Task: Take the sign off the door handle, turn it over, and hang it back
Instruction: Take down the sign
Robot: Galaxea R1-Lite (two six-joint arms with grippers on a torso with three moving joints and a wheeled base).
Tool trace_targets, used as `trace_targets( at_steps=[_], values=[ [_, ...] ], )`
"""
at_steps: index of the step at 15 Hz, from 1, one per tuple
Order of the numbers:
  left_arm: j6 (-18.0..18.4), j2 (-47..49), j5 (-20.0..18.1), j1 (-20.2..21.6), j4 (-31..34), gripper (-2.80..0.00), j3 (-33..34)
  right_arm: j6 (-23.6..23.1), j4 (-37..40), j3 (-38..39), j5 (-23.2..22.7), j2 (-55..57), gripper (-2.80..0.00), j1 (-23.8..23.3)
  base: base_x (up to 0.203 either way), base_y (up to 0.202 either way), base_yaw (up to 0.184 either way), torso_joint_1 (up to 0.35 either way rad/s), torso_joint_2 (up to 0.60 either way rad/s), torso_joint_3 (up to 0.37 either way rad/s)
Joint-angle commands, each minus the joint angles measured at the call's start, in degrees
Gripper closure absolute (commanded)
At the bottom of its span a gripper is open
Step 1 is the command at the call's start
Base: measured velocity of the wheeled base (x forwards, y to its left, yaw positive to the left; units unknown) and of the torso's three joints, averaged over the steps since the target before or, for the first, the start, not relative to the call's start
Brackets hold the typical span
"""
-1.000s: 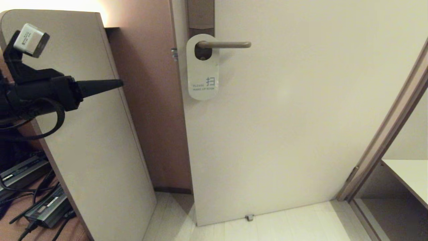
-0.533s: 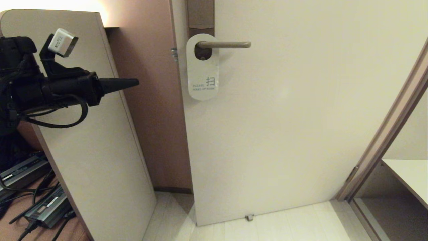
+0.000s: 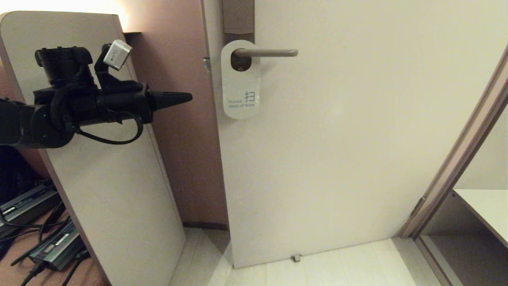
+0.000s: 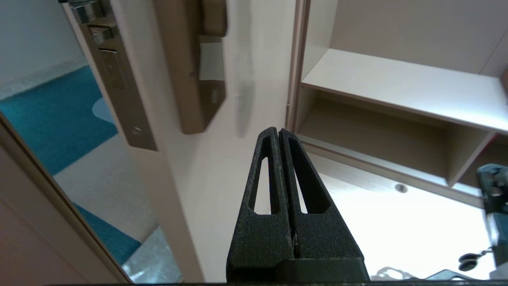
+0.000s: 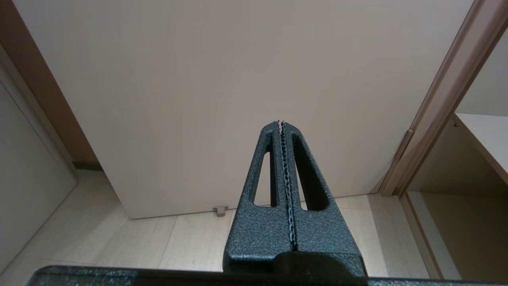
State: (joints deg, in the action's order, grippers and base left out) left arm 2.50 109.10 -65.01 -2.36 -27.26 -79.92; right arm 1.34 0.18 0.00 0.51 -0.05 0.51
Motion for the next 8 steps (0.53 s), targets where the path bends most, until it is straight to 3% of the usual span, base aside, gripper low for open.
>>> trace_targets(
  at_steps=[1, 8],
  values=[
    [0.5, 4.0, -0.3, -0.4, -0.2, 0.00, -2.6, 0.0, 0.0, 0.0, 0.0, 0.0, 0.00, 0.0, 0.000, 0.000, 0.000, 0.000, 0.00, 0.000],
    [0.8, 7.8, -0.2, -0.8, -0.3, 0.00, -6.3, 0.0, 0.0, 0.0, 0.0, 0.0, 0.00, 0.0, 0.000, 0.000, 0.000, 0.000, 0.00, 0.000]
  ],
)
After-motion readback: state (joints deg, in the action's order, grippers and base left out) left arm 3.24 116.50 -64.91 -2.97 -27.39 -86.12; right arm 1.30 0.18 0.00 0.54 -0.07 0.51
